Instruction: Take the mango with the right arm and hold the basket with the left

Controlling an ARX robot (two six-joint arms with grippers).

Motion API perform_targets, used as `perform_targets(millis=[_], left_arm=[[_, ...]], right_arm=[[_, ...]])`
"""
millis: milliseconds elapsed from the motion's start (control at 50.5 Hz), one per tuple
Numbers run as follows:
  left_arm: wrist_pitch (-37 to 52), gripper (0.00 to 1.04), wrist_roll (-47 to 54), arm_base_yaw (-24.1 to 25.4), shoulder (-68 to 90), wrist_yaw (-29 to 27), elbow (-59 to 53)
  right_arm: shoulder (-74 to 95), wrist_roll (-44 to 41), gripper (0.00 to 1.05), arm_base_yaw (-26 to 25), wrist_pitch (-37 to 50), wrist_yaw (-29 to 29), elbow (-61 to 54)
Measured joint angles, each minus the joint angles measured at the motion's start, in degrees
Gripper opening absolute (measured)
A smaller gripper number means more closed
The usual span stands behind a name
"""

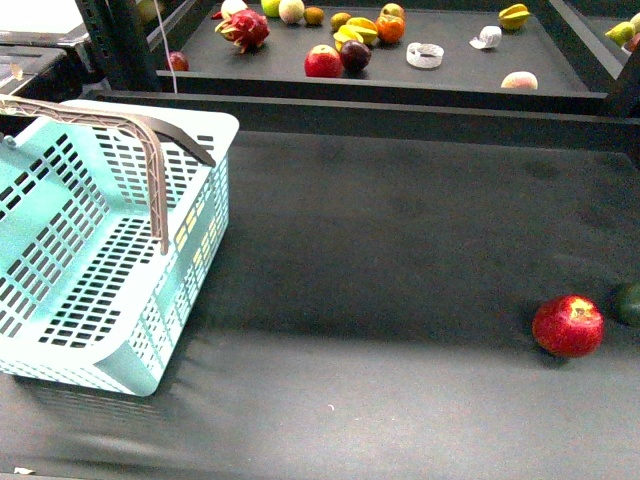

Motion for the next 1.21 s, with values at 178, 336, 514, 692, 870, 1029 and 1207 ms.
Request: perform_targets(millis=[178, 336, 514, 692, 870, 1029, 1207], left_arm=[[-3.93, 0.97, -0.26, 7.82, -14.75, 1.77, -8.96], [-5.92, 0.97, -0.24, 14.01, -23.87, 4.76, -15.1], [-6.29, 0.97, -0.24, 14.67, -24.81, 5.09, -15.65], [2.47, 0.89, 6.58, 17.38, -21.31, 17.33, -17.59], [10.36, 0.58, 33.18, 14.45, -26.32, 39.36, -19.06], [-3.78, 0.26, 40.79, 9.2, -41.75, 33.99, -19.26], [-16.57, 0.02, 42.32, 4.83, -54.64, 29.44, -18.84]], right_arm=[[0.0, 0.0, 0.96, 0.0, 0.0, 0.0, 0.0], [0.0, 0.0, 0.96, 0.0, 0.0, 0.0, 0.0], [0.0, 0.0, 0.96, 0.0, 0.0, 0.0, 0.0], [0.0, 0.0, 0.96, 0.0, 0.0, 0.0, 0.0], [0.15, -0.02, 0.96, -0.07, -0.02, -0.07, 0.0], [0.0, 0.0, 0.96, -0.07, 0.02, 0.02, 0.0], [0.0, 0.0, 0.96, -0.04, 0.02, 0.0, 0.0]])
